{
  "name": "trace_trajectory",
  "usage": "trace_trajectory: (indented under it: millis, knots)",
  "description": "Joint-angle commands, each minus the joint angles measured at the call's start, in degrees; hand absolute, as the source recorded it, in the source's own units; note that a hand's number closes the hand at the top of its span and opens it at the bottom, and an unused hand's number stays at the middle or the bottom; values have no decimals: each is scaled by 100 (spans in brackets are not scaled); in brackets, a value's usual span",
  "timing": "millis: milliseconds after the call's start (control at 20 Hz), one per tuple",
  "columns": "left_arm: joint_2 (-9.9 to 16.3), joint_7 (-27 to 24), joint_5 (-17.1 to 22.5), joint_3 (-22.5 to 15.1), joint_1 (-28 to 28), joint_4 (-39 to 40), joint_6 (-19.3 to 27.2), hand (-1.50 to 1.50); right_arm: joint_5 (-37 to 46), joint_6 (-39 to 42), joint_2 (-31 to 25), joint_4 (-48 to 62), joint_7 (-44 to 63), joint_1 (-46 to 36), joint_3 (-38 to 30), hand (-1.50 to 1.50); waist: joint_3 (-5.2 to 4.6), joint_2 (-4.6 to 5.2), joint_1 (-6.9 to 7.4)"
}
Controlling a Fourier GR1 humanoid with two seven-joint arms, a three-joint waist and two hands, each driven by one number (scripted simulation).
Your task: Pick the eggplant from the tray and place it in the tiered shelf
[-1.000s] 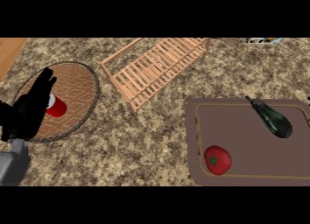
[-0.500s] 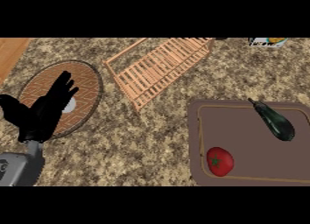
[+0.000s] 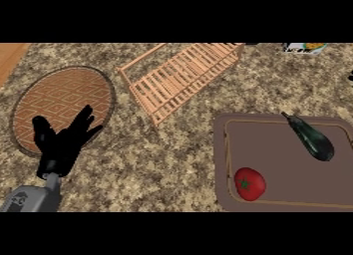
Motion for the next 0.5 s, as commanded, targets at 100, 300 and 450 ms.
trace_trajectory:
  millis: [100,300,450]
  knots:
    - [3,174,-2,112,139,318,-28,0,890,-192,515,529,416,-957,513,-150,-30,-28,-181]
    - [74,339,-18,149,379,-109,24,0,1229,68,799,1110,387,-1368,643,-150,-26,-35,-164]
    - [-81,-159,-66,348,309,542,-51,0,1589,72,1000,1029,207,-1385,821,-150,-32,-39,-270]
